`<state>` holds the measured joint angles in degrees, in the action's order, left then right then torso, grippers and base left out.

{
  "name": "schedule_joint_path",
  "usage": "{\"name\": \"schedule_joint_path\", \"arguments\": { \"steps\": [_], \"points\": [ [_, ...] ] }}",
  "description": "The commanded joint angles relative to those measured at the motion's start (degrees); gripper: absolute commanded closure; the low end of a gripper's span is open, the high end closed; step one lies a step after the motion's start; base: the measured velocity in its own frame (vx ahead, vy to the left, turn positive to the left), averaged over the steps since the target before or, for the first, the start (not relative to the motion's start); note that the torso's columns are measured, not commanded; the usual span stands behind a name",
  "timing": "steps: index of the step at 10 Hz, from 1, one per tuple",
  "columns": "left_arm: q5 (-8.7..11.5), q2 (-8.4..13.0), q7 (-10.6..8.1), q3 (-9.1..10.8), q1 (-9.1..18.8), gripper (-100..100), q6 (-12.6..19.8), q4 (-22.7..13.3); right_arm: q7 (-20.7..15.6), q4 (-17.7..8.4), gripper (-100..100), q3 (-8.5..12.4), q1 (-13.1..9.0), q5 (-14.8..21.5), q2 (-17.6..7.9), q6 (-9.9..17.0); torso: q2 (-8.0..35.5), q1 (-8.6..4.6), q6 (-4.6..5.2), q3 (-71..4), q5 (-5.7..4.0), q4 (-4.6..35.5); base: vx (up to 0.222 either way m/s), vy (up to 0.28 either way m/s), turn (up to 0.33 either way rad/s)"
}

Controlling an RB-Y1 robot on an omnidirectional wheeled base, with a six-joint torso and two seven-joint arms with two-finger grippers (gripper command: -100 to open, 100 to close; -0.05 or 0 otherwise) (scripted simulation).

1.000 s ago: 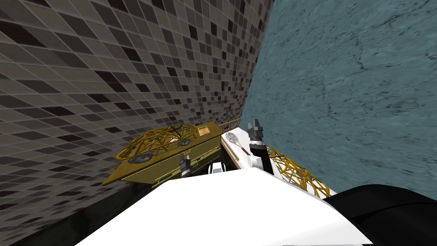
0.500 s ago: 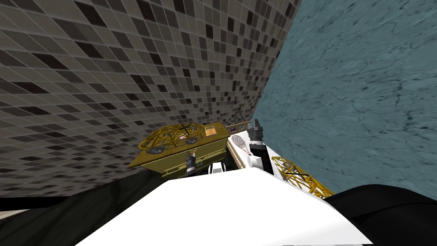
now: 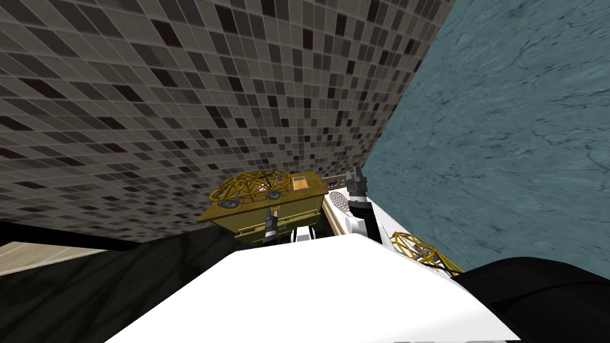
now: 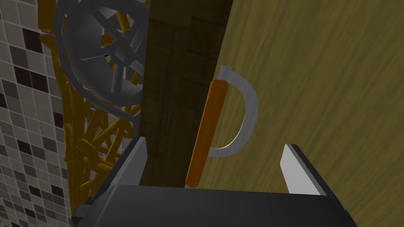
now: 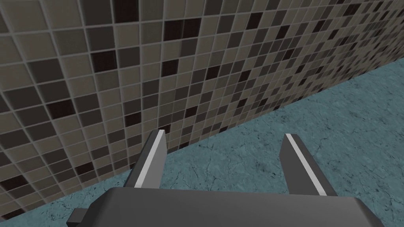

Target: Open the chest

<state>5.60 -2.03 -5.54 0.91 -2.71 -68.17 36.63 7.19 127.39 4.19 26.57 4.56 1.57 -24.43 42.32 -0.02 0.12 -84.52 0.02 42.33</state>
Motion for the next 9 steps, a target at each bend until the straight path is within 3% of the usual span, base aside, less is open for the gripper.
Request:
{"name": "schedule_joint_path", "arguments": {
  "steps": [1,3,4,5,7,9],
  "points": [
    [-2.0,-0.1,-0.58,-3.98,0.1,-100,1.7,1.4,0.0,0.0,0,0.0,0.0,0.0,0.0,0.0,-0.1,0.03,-0.09,-0.1,-0.01,0.0,0.073,-0.013,0.474],
    [-1.9,-0.2,-0.46,-3.81,-0.7,-100,2.6,3.0,0.0,0.0,0,0.0,0.0,0.0,0.0,0.0,-0.3,0.02,0.03,-0.1,0.03,-0.1,0.036,-0.014,0.125],
    [-1.1,0.0,-0.35,-2.09,-0.1,100,1.1,1.1,0.0,0.0,0,0.0,0.0,0.0,0.0,0.0,-0.3,0.11,0.05,-0.1,0.07,-0.1,-0.036,0.002,-0.386],
    [-1.1,0.0,-0.35,-2.09,-0.1,100,1.1,1.1,0.0,0.0,0,0.0,0.0,0.0,0.0,0.0,-0.1,0.10,0.02,-0.1,0.03,0.0,-0.043,0.020,-0.201],
    [0.8,0.1,0.13,1.71,-0.5,100,0.0,0.5,0.0,0.0,0,0.0,0.0,0.0,0.0,0.0,-0.4,0.21,0.04,-0.2,0.19,-0.3,-0.077,0.017,-0.405],
    [0.8,0.1,0.13,1.71,-0.5,100,0.0,0.5,0.0,0.0,0,0.0,0.0,0.0,0.0,0.0,-0.5,0.16,-0.09,-0.2,0.22,-0.4,-0.042,0.006,-0.109]
  ]
}}
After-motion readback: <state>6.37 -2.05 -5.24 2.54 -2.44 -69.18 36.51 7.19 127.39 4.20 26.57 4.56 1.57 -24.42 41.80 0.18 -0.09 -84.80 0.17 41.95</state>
